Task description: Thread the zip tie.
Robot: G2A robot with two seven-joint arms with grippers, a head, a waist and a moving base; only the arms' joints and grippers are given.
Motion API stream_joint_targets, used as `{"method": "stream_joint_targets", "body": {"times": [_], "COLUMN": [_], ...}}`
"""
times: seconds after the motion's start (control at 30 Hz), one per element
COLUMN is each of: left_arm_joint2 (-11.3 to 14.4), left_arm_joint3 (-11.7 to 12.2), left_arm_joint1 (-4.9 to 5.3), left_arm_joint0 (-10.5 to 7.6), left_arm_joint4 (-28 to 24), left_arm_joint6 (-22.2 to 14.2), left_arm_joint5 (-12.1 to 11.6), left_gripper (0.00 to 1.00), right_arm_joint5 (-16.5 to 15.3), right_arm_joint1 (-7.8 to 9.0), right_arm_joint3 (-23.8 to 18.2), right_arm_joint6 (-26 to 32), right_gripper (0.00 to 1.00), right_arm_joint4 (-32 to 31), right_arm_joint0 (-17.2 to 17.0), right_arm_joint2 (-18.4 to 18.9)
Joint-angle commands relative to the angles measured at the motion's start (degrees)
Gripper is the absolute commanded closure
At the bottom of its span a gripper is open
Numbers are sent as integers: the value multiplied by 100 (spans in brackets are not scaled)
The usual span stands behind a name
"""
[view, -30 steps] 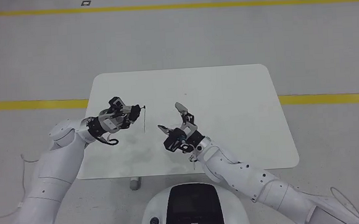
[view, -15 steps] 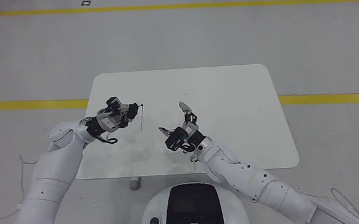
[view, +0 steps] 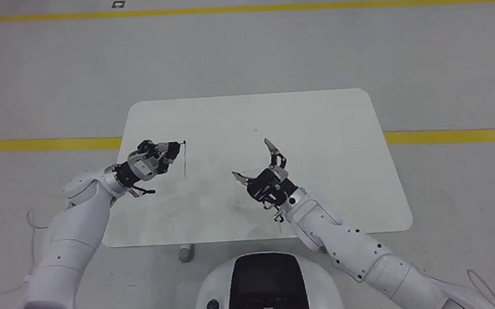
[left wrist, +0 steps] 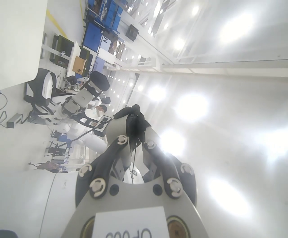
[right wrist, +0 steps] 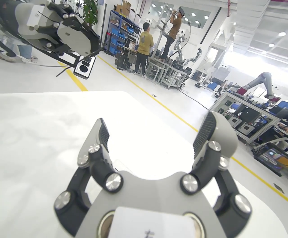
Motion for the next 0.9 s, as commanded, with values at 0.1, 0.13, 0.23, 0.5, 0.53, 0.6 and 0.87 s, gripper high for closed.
{"method": "stream_joint_targets", "body": {"times": [0.1, 0.13, 0.23, 0.5, 0.53, 0.6, 0.87], "left_arm_joint2": [0, 0, 4, -49, -54, -60, -63], "left_arm_joint3": [-1, -1, -79, -32, -22, -7, -13], "left_arm_joint1": [0, 0, -10, 21, 22, 25, 28], "left_arm_joint0": [0, 0, 62, 86, 84, 77, 72], "left_arm_joint4": [2, 2, -70, -26, -26, -24, -12], "left_arm_joint6": [-4, -4, 192, 161, 159, 160, 134], "left_arm_joint5": [-2, -2, 0, 13, 9, -5, -16], "left_gripper": [100, 100, 100, 100, 100, 100, 100], "right_arm_joint5": [2, 2, -46, -207, -219, -270, -330], "right_arm_joint1": [0, 0, -9, 20, 25, 33, 38], "right_arm_joint3": [0, 0, -31, -90, -109, -164, -191], "right_arm_joint6": [2, 2, 21, -280, -331, -435, -449], "right_gripper": [0, 0, 0, 0, 0, 0, 0], "right_arm_joint4": [0, 0, 83, 598, 657, 758, 782], "right_arm_joint0": [1, 1, -46, -351, -394, -494, -547], "right_arm_joint2": [-2, -2, 94, 654, 722, 845, 912]}}
